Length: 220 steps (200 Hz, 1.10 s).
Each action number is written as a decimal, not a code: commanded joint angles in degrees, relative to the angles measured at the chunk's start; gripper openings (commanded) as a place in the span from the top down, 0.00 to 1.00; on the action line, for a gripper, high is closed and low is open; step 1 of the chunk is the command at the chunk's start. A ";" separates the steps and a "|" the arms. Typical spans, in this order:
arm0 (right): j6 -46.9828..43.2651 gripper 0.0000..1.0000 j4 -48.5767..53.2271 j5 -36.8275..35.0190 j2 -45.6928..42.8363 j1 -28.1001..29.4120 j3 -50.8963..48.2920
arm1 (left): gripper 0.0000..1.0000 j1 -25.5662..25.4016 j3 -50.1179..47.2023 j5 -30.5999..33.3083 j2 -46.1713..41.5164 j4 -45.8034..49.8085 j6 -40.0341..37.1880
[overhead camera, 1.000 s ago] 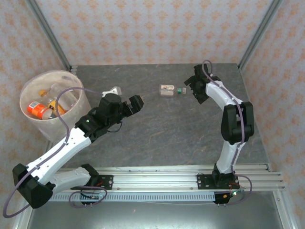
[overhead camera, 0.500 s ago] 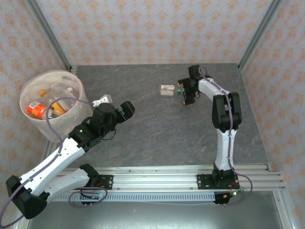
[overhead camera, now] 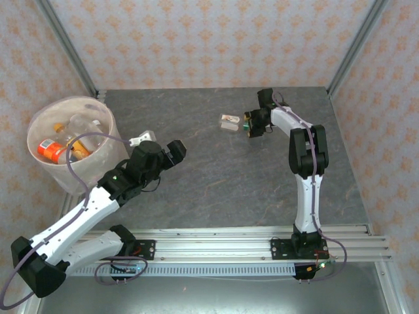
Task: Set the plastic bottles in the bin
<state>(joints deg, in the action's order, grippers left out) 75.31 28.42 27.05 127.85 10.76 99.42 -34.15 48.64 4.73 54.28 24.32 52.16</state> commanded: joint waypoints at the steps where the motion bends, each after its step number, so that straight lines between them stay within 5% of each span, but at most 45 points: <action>1: 0.41 0.45 -4.05 -1.36 -3.24 -0.14 -2.97 | 0.00 -0.47 1.85 -1.08 1.60 -0.03 -2.08; 63: -7.12 0.66 -15.34 -10.36 -18.60 -0.22 -18.52 | 0.00 -0.47 4.29 -2.53 7.06 -1.83 -4.39; 108: -21.09 0.69 -22.50 -10.12 -31.16 0.36 -27.45 | 0.00 -0.43 4.38 -8.51 11.16 -10.62 -7.29; 172: -36.31 0.70 -29.91 1.62 -45.94 1.70 -38.80 | 0.00 -0.48 12.62 -30.36 22.63 -22.59 -14.03; 220: -41.08 0.72 -36.69 12.44 -53.41 2.66 -45.46 | 0.00 -2.24 22.59 -38.16 29.31 -14.56 -24.30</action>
<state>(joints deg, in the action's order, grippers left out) 40.10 -3.51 32.25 78.50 12.49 55.00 -34.54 65.67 -27.66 82.04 5.96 36.69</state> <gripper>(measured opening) 0.348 0.998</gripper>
